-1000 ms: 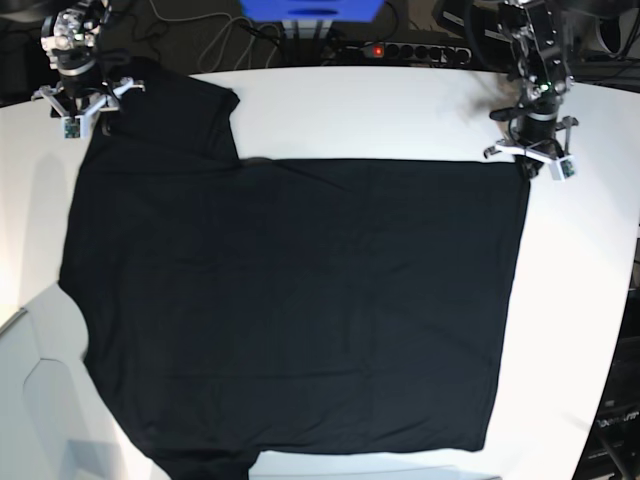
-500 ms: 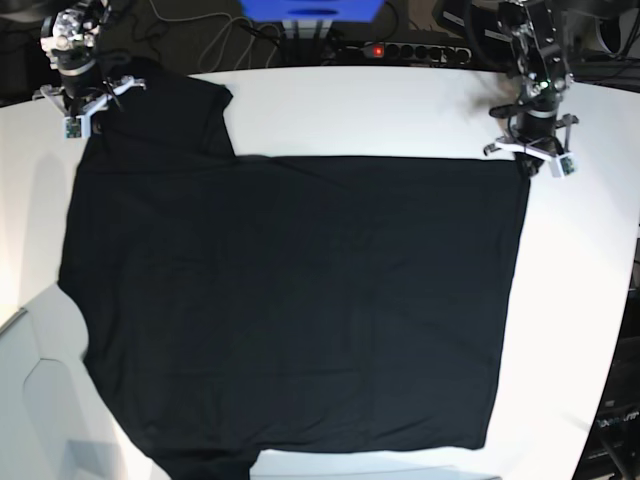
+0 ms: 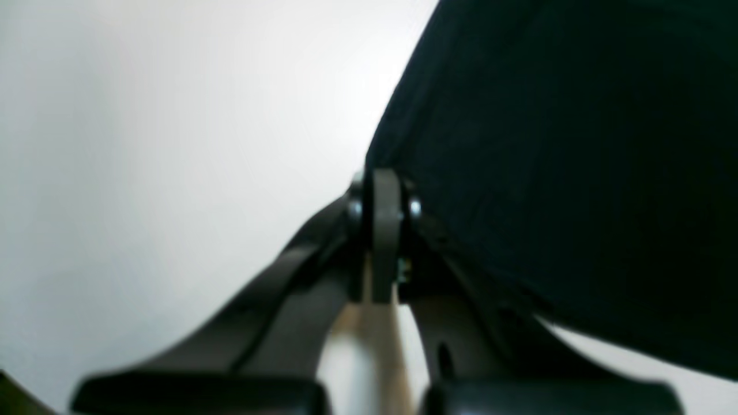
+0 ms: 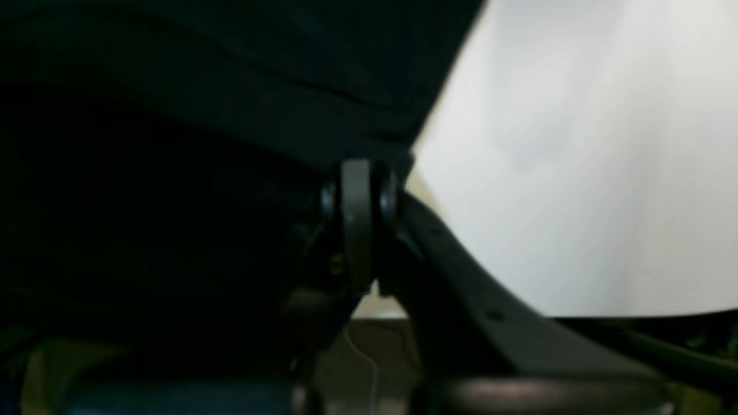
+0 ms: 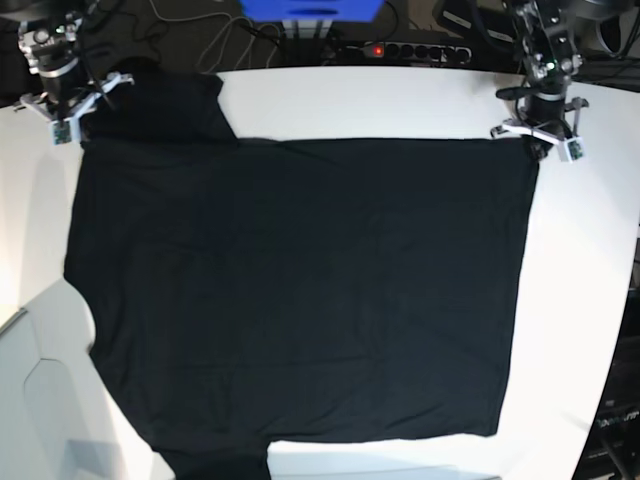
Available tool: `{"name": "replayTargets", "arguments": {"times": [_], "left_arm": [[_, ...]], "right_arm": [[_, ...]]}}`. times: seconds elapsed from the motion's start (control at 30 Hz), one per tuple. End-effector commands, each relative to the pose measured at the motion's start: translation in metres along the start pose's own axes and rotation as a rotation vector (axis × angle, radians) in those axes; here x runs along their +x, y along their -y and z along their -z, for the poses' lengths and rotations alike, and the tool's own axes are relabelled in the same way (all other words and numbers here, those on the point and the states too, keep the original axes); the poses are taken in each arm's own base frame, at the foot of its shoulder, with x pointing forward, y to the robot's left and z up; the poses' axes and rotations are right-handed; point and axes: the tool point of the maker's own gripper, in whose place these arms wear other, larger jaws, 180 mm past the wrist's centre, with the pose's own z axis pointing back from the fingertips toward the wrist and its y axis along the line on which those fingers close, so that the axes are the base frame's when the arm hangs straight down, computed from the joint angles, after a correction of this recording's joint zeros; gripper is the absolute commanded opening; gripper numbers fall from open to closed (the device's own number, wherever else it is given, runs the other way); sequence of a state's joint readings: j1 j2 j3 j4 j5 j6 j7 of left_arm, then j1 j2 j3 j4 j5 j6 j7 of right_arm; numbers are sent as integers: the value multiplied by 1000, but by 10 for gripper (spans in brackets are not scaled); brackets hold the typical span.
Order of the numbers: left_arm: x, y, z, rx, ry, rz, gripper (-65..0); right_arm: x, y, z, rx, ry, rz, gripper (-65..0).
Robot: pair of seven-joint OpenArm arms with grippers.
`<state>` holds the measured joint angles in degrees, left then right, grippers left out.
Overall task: Fold the T-shirt properly
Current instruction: 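Drag the shirt by its shoulders toward the robot with both grippers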
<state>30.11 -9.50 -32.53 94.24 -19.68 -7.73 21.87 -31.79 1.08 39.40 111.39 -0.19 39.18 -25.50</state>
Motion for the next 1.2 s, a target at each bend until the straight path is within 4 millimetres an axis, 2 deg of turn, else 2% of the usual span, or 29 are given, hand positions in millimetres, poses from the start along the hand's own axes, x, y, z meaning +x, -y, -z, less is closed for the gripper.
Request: {"name": "replayTargets", "arguments": {"times": [0.0,0.3,0.43,0.63,0.7,0.87,0.93,1.03,1.17], "left_arm": [[11,-3,-5,3,38,16,-649],[22,3,-28,-18,69,65,-649],[20,3,-27,-15,62,62,-649],[20,3,-27,-16,62,62,-649],[20,3,-27,-16,62,62,-649],[20,3,-27,-16,62,62,-649],[20,3,-27,-17,63,62,-649],[21,4,-27,-17,65,62,-649],[21,4,-27,-17,66,61,-649]], "right_arm": [[11,6,-6,-17,43,-10,-650],[12,27,-19,-93,47,-3,-650],[10,24,-17,-82,42,1,-650],[11,4,-11,-23,37,-7,-650],[6,1,-9,-13,5,-8,-598],[2,0,-7,-9,-29,-8,-392],[3,0,-6,-10,-26,-7,-336],[5,-1,-1,2,-13,21,-298],[2,-1,6,11,-14,55,-289]]}}
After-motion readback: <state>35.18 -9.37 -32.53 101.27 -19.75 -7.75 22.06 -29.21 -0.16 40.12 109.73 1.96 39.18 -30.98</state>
